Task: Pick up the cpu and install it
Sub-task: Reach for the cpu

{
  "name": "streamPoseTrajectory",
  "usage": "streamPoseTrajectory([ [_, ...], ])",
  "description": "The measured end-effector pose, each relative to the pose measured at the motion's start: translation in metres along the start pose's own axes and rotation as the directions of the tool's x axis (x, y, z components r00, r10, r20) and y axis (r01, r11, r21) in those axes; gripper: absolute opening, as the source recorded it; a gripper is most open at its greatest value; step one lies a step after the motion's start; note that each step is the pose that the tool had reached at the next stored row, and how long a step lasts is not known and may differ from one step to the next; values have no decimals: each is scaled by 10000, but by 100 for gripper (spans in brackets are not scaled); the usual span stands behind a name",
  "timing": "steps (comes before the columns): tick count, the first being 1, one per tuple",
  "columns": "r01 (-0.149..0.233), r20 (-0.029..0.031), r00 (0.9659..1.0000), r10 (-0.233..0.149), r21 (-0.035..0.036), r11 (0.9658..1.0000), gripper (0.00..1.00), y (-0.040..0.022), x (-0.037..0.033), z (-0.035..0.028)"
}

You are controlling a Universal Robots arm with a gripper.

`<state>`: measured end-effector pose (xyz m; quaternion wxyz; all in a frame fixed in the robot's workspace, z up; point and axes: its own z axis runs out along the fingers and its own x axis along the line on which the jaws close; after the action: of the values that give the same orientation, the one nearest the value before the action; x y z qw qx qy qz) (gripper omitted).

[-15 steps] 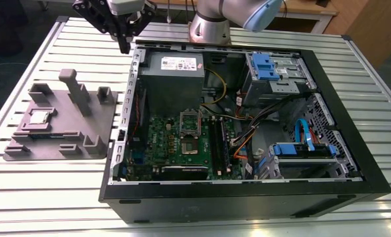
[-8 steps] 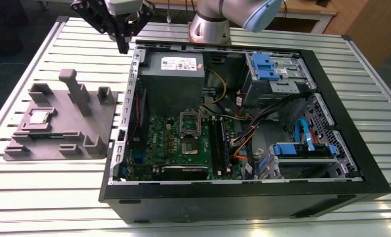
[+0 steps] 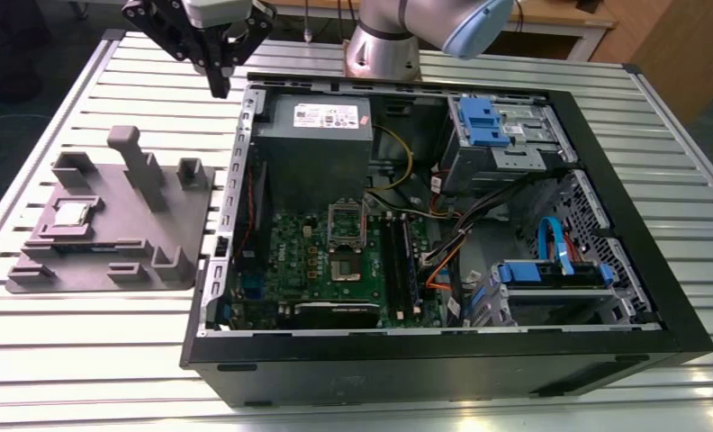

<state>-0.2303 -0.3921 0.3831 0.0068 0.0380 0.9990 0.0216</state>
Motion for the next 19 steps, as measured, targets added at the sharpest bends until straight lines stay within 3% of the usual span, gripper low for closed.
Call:
streamPoseTrajectory([
  [19, 0, 0, 10000, 0, 0, 10000, 11, -11, 144, 2],
])
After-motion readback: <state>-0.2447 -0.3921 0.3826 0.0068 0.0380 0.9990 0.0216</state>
